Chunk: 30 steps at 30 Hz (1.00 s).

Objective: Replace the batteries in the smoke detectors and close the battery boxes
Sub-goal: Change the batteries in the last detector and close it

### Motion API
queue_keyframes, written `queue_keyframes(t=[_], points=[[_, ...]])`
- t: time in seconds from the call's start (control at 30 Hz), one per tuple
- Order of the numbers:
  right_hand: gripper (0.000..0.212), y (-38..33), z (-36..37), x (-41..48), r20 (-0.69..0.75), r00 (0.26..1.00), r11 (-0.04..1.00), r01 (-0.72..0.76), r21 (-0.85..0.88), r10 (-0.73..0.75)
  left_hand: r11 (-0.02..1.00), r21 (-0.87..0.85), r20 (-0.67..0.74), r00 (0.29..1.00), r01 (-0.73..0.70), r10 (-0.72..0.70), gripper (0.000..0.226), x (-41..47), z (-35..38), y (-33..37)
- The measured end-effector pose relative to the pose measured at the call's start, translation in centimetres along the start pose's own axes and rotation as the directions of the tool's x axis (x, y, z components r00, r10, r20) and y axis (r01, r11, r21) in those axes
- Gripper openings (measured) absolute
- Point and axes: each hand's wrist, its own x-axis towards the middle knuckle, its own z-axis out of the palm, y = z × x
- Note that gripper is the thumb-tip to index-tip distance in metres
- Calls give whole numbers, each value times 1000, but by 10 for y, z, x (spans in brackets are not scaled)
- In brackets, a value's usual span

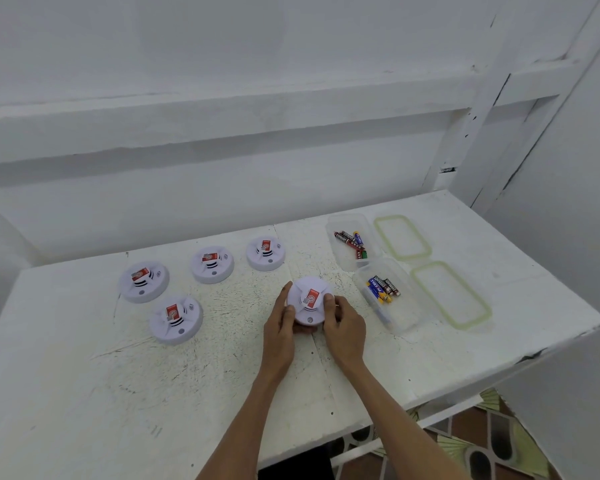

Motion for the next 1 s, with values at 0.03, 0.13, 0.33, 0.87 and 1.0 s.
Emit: queue_keyframes(t=[0.03, 0.13, 0.33, 0.87, 1.0], points=[[34, 0, 0, 0, 0, 1000, 1000, 1, -2, -1, 1000, 1, -2, 1000, 0, 0, 45, 0, 0, 0], [37, -1, -1, 0, 10, 1000, 1000, 2, -8, -2, 1000, 4, -9, 1000, 1, -1, 46, 0, 0, -2], [42, -2, -1, 0, 14, 1000, 1000, 1, 11, -1, 1000, -10, -19, 1000, 3, -4, 43, 1, 2, -4], [40, -4, -2, -1, 19, 1000, 1000, -12, 26, 11, 1000, -20, -30, 1000, -4, 3, 41, 2, 2, -6], [36, -4, -2, -1, 21, 1000, 1000, -7, 21, 7, 1000, -7, -27, 1000, -1, 1, 41, 3, 2, -7]])
